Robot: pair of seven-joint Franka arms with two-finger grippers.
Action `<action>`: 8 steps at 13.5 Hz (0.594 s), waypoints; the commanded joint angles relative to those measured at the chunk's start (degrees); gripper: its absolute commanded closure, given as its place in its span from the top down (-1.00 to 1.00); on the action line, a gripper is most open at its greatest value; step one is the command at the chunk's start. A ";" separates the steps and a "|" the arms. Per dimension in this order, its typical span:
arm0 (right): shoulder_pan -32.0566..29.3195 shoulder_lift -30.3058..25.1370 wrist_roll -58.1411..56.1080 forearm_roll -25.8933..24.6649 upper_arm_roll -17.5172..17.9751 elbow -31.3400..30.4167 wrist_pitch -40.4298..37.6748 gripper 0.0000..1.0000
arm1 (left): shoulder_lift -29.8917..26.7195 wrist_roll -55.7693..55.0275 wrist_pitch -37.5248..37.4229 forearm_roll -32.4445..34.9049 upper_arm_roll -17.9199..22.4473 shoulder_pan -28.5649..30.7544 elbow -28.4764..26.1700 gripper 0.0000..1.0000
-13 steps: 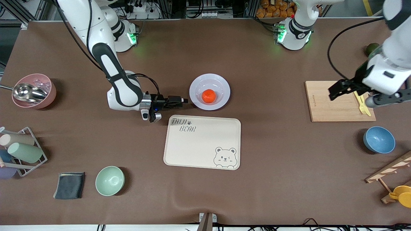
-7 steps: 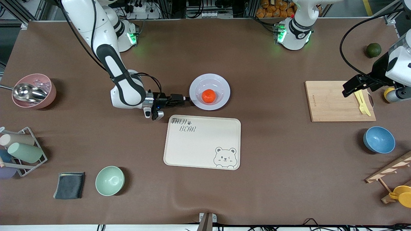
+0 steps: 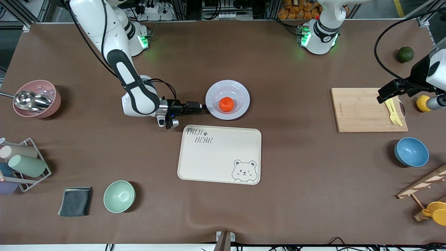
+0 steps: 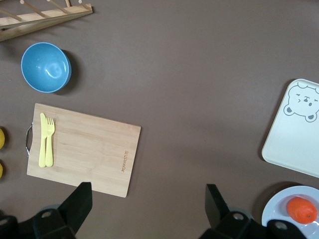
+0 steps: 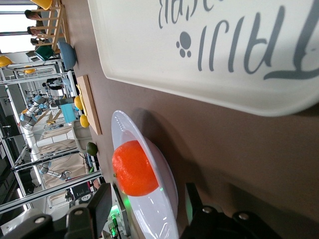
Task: Place orange and plate with both arms
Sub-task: 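Grasp the white plate rim with the right gripper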
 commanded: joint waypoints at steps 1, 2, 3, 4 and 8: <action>2.22 0.23 -2.04 3.70 -0.33 -0.34 1.24 0.34 | -1.31 2.38 -2.44 -1.37 -0.76 1.07 -0.67 1.00; 2.83 0.23 -2.65 4.75 -0.33 -0.34 2.72 0.33 | -1.31 2.83 -2.63 -1.54 -0.76 1.07 -0.59 1.00; 3.80 0.31 -2.74 5.98 -0.33 -0.34 3.69 0.30 | -1.31 2.83 -2.63 -1.81 -0.76 1.07 -0.58 1.00; 4.24 0.31 -2.75 6.77 -0.33 -0.34 3.96 0.28 | -1.31 2.92 -2.72 -1.90 -0.76 1.07 -0.58 1.00; 5.12 0.40 -5.10 7.57 -0.33 -0.69 4.32 -0.31 | -1.92 3.01 -2.90 -1.90 -0.67 1.15 -0.67 1.00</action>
